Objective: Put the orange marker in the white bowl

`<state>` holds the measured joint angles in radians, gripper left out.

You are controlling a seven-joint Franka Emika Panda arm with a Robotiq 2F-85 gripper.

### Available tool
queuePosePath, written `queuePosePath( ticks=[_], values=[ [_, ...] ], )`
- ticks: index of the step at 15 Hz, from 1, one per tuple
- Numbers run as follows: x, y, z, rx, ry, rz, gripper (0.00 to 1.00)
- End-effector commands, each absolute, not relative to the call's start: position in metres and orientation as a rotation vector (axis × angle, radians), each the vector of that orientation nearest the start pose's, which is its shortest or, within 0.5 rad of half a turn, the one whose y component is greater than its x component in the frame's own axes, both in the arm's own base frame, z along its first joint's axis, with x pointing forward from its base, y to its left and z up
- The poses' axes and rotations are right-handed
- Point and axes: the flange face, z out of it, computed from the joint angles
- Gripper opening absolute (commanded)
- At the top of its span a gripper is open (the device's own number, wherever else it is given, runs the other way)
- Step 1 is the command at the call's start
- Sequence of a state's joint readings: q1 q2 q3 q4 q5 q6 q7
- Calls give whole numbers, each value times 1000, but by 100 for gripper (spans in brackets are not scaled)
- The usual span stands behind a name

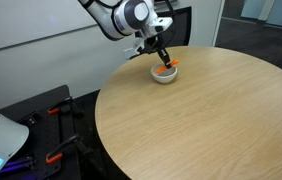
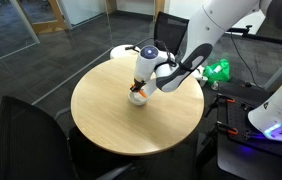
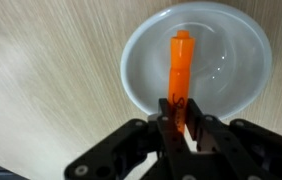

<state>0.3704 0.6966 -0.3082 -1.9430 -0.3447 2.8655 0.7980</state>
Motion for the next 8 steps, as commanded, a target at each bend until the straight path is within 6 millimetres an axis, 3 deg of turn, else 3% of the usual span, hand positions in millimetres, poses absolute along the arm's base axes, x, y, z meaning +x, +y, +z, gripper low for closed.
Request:
queuePosePath(
  ticks=[1, 5, 8],
  values=[
    [635, 68, 153, -3240, 530, -588, 46],
    [633, 69, 156, -3237, 545, -595, 75],
    [629, 65, 169, -3232, 572, -637, 97]
  ],
)
